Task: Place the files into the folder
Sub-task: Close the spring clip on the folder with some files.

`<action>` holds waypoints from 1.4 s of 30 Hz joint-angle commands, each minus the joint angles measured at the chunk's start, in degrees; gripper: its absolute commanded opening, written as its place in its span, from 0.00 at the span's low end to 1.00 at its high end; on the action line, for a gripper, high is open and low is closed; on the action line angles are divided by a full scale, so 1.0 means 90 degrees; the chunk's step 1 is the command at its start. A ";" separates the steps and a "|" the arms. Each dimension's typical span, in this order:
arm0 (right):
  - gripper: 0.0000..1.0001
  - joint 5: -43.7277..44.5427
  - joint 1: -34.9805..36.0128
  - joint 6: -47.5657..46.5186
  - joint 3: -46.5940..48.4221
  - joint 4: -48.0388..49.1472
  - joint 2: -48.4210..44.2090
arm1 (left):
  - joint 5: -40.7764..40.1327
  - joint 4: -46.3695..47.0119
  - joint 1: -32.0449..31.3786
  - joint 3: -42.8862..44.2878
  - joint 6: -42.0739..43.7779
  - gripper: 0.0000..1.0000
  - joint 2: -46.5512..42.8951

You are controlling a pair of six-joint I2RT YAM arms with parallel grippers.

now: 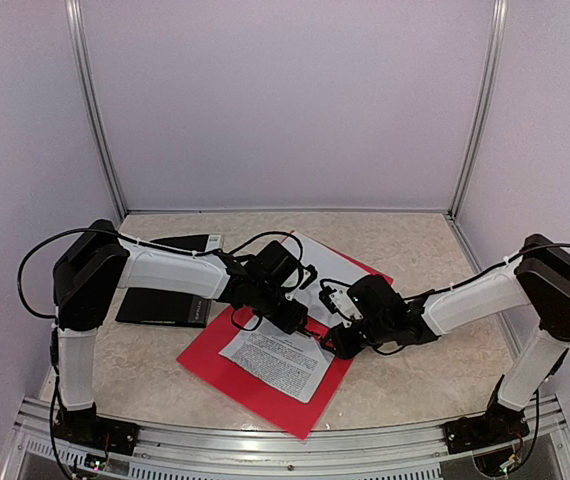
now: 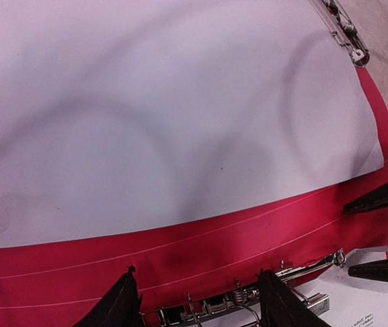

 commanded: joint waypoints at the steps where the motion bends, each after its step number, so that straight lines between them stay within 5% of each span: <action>1: 0.34 -0.0165 -0.0089 -0.0206 0.0132 -0.0060 0.0137 | -0.0050 -0.0097 0.0026 0.0023 -0.0020 0.57 -0.0222; 28: 0.11 -0.0300 -0.0139 -0.0460 0.0515 -0.0316 0.0214 | -0.0048 -0.0090 0.0031 -0.0075 -0.0076 0.57 -0.0241; 42: 0.08 -0.0260 -0.0140 -0.0480 0.0631 -0.0536 -0.0019 | -0.0240 0.0047 0.0031 -0.0170 -0.0200 0.64 -0.0469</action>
